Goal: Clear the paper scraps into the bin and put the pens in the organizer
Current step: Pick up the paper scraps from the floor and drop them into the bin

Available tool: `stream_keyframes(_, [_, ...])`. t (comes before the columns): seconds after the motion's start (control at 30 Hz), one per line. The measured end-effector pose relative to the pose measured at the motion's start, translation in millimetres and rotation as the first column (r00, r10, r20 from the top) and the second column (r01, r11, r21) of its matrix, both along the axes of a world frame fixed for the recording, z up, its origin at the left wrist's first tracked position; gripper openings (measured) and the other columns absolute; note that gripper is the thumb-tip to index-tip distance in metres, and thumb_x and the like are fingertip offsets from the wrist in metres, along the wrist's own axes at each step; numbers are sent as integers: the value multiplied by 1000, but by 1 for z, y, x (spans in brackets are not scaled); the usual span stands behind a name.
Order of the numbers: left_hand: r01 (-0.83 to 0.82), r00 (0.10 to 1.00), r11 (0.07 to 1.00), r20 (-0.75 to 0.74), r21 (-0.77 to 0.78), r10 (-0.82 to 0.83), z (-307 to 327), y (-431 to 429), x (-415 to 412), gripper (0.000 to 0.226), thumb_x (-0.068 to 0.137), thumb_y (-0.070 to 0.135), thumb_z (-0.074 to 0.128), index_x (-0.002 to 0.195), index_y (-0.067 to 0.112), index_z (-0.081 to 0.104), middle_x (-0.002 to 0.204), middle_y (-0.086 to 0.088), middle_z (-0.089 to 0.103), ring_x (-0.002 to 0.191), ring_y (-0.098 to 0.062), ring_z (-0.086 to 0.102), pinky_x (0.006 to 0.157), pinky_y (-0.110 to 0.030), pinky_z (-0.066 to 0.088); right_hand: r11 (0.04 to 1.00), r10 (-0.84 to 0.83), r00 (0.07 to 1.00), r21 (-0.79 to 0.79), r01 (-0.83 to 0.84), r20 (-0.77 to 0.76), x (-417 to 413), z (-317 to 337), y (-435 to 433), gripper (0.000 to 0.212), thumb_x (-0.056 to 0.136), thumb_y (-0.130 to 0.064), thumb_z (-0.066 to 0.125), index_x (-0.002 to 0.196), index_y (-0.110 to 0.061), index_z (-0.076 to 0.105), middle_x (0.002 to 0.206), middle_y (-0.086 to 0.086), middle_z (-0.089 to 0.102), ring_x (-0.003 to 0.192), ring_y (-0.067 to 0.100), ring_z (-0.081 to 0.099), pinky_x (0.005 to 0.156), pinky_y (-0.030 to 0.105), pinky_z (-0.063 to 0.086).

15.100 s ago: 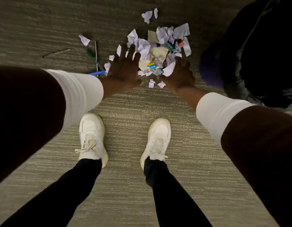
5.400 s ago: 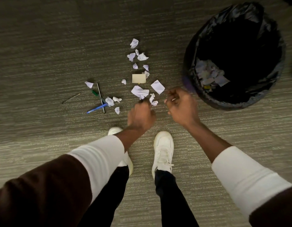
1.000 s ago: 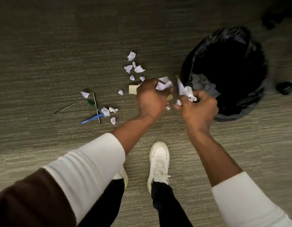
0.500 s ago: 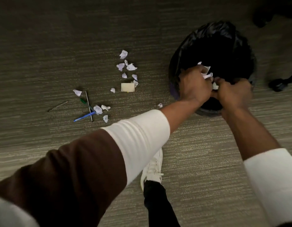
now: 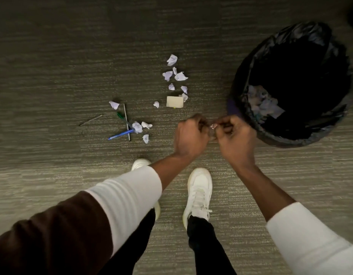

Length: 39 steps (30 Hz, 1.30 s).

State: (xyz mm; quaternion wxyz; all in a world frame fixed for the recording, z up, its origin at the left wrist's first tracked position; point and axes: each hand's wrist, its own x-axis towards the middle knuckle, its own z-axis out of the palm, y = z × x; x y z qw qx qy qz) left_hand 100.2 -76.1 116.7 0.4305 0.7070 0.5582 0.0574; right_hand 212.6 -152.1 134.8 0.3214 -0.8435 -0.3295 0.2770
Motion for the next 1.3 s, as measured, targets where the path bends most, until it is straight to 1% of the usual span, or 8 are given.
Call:
stream_keyframes(0.17, [268, 903, 963, -339, -33, -263, -61, 10, -76, 19, 92, 25, 64, 109, 17, 67, 113, -8, 70, 107, -29, 67, 83, -41, 58, 957, 172, 985, -238, -167, 3, -16, -77, 2, 18, 83, -11, 69, 98, -19, 74, 92, 3, 77, 78, 24, 75, 75, 39, 65])
stream_keyframes(0.23, [362, 820, 930, -454, -57, -347, -88, 14, -101, 47, 90, 26, 68, 132, 7, 55, 135, -17, 56, 130, -36, 53, 97, -48, 56, 912, 230, 971, -361, -193, 62, -13, -105, 5, 26, 87, -16, 72, 112, -19, 71, 108, 10, 74, 90, 31, 74, 81, 32, 59])
stream_keyframes(0.37, [422, 663, 897, -630, -132, -405, -141, 32, -138, 100, 85, 29, 81, 159, 3, 19, 165, -30, 18, 155, -51, 17, 116, -55, 43, 761, 381, 917, -603, -239, 117, -4, -157, 14, 50, 95, -24, 71, 141, -17, 53, 134, 21, 54, 113, 40, 65, 91, 40, 56])
stream_keyframes(0.63, [435, 678, 896, -624, -83, -387, -226, 50, -173, 109, 84, 11, 82, 165, 17, 9, 171, -29, -4, 159, -52, 3, 117, -62, 40, 727, 452, 879, -633, -266, 150, 5, -228, 16, 74, 99, -21, 69, 163, -29, 33, 169, 26, 21, 153, 49, 30, 118, 52, 41])
stream_keyframes(0.73, [444, 688, 893, -612, -71, -390, -232, 50, -177, 116, 74, 17, 92, 163, 17, 18, 169, -31, 6, 156, -56, 10, 113, -63, 45, 715, 512, 841, -629, -305, 175, 6, -249, 11, 76, 96, -15, 70, 162, -31, 36, 171, 23, 23, 156, 48, 25, 121, 50, 35])
stream_keyframes(0.97, [594, 713, 783, -572, 183, -407, -233, 42, -187, 43, 88, -12, 59, 129, 0, 57, 140, -29, 50, 122, -50, 53, 92, -56, 58, 742, 504, 821, -621, -253, 268, -5, -254, 2, 64, 98, 5, 55, 155, -24, 49, 164, 30, 33, 148, 50, 40, 110, 49, 49])
stream_keyframes(1.13, [588, 735, 790, -523, 175, -432, -235, 49, -180, 31, 87, -5, 67, 118, -2, 62, 135, -24, 53, 124, -44, 52, 85, -53, 61, 759, 554, 769, -574, -308, 319, -4, -255, 2, 37, 93, 8, 60, 127, -7, 65, 132, 28, 57, 115, 46, 60, 88, 45, 55])
stream_keyframes(1.3, [608, 738, 771, -491, 188, -463, -234, 57, -177, 29, 82, -11, 60, 107, 2, 68, 122, -18, 60, 115, -40, 55, 91, -51, 56, 793, 530, 803, -496, -355, 272, 5, -253, 2, 14, 91, 1, 67, 103, -5, 72, 113, 23, 66, 101, 43, 66, 84, 42, 54])
